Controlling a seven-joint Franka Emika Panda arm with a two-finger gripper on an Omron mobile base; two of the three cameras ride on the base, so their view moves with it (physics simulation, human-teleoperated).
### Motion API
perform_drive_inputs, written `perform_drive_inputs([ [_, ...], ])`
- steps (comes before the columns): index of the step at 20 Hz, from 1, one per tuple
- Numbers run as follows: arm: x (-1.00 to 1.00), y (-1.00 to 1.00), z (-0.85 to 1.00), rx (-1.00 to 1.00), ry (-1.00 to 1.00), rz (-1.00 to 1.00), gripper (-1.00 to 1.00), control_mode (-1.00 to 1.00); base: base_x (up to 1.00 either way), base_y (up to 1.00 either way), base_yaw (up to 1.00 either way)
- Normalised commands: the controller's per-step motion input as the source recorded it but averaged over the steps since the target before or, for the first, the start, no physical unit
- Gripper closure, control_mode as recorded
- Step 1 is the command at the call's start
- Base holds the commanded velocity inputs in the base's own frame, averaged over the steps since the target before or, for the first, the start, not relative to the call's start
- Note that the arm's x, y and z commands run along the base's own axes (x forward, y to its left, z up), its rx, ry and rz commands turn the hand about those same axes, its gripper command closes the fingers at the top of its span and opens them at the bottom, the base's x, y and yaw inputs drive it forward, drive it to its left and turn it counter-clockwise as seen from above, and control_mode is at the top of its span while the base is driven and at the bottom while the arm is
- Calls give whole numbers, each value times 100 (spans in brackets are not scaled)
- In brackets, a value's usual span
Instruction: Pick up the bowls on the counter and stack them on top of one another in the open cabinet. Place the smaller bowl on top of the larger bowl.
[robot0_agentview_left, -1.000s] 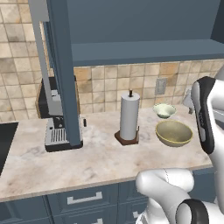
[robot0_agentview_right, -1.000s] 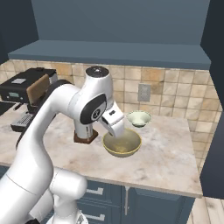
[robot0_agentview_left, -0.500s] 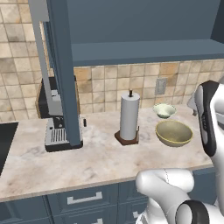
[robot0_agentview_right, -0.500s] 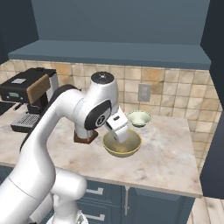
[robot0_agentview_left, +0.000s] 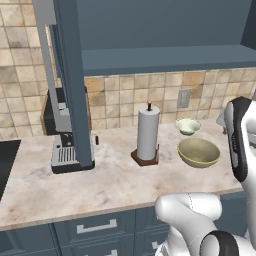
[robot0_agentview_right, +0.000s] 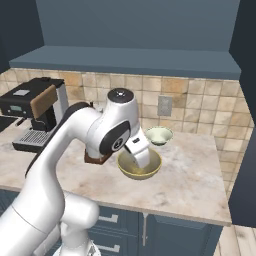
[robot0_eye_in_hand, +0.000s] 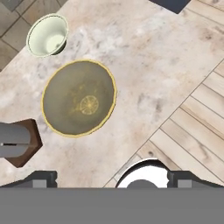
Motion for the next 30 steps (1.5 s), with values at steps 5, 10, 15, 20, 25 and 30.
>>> perform_drive_inputs([
  [5,-1,-7,-13,0,-2,-3,-100,-100,0,0,0],
  [10,0,-4,-18,0,-2,-2,-100,-100,0,0,0],
  [15,0,-3,-21,0,-2,-1,-100,-100,0,0,0],
  [20,0,-3,-20,0,-3,-1,-100,-100,0,0,0],
  [25,5,0,-18,0,-6,0,-100,-100,0,0,0],
  [30,9,0,-18,0,-7,0,-100,-100,0,0,0],
])
